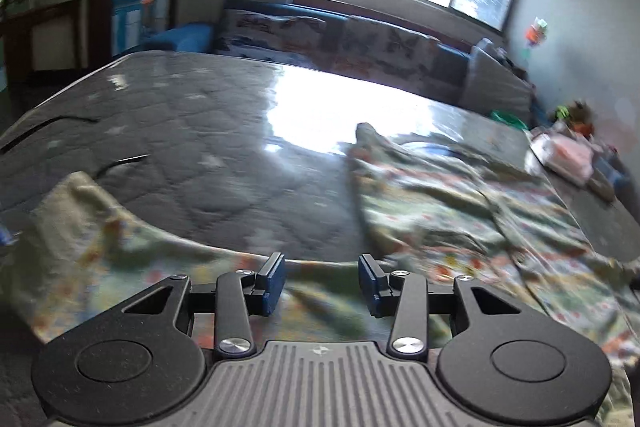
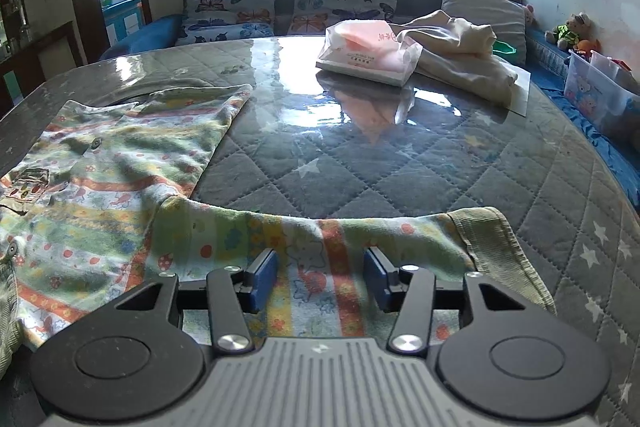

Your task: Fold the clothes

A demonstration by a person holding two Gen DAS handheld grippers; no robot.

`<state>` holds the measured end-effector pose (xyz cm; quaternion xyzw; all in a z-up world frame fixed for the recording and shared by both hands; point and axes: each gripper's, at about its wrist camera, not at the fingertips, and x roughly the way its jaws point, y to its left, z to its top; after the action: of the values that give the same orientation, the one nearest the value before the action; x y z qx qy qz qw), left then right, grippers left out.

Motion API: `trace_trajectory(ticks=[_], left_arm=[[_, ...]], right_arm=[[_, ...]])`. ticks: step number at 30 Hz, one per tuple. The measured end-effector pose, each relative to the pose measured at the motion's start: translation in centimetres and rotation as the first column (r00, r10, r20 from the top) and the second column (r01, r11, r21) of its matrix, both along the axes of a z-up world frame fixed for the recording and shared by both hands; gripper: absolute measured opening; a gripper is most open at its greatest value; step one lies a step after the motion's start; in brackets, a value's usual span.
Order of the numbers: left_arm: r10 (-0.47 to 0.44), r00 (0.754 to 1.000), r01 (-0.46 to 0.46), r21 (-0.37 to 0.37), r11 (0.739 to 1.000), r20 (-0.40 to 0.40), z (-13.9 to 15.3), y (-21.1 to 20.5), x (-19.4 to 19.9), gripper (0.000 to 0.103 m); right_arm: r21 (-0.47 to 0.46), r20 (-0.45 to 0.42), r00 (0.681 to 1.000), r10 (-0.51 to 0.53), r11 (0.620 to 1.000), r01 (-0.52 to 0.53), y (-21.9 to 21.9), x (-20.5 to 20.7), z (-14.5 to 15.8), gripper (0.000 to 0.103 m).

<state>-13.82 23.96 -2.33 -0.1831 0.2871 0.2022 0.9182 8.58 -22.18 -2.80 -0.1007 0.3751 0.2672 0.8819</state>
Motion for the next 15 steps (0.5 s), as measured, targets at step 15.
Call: trace_trajectory(ticks=[15], left_arm=[[0.167,0.986,-0.166,0.065,0.984,0.001,-0.2,4.9,-3.4,0.048]], right_arm=[[-0.007,0.009,1.0,-0.005,1.0,0.005,0.4,0.0,-0.2,0.056]])
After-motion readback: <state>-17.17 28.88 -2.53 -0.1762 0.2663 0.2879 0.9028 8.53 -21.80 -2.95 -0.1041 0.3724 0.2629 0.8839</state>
